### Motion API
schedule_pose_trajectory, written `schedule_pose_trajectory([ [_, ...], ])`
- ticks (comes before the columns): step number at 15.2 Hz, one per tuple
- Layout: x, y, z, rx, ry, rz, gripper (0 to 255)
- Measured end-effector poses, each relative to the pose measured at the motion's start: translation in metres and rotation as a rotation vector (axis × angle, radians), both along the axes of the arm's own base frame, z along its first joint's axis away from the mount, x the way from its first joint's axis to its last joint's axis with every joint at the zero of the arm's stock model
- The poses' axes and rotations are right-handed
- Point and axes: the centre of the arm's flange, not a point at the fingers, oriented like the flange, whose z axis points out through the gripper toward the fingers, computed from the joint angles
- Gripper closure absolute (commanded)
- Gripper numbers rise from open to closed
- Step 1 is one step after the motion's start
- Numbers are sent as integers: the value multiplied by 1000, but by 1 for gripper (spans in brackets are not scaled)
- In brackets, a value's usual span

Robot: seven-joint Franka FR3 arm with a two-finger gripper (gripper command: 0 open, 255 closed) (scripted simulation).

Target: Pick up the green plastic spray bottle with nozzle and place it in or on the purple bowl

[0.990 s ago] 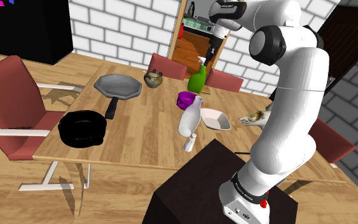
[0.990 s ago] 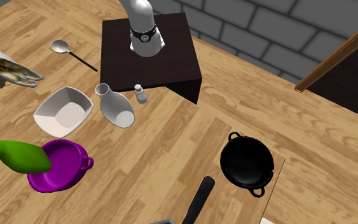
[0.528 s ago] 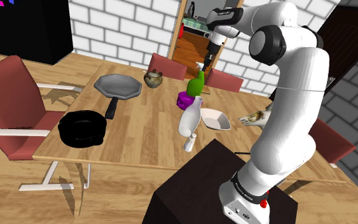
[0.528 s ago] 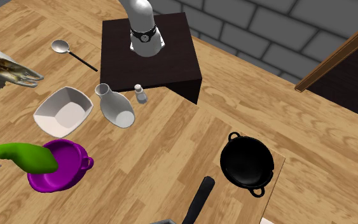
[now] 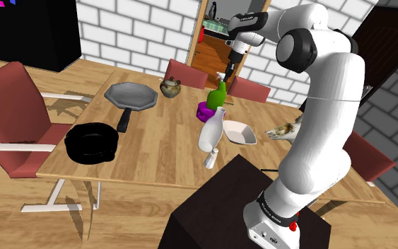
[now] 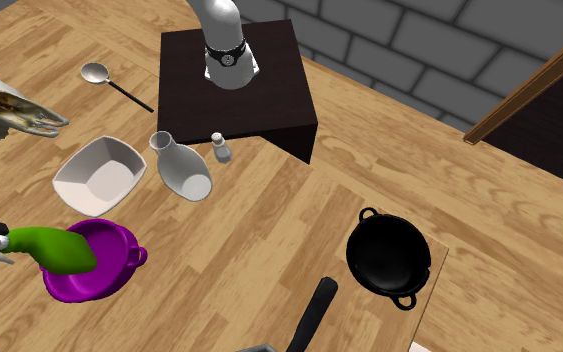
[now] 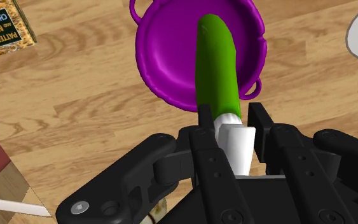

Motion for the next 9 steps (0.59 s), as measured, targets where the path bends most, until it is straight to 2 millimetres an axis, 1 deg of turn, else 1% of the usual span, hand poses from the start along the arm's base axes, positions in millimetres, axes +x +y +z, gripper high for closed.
schedule_pose_trajectory([
  [1,0,0,0,0,0,0,255],
  [2,0,0,0,0,0,0,0],
  [8,0,0,0,0,0,0,0],
  [9,-1,-1,6,0,0,0,0],
])
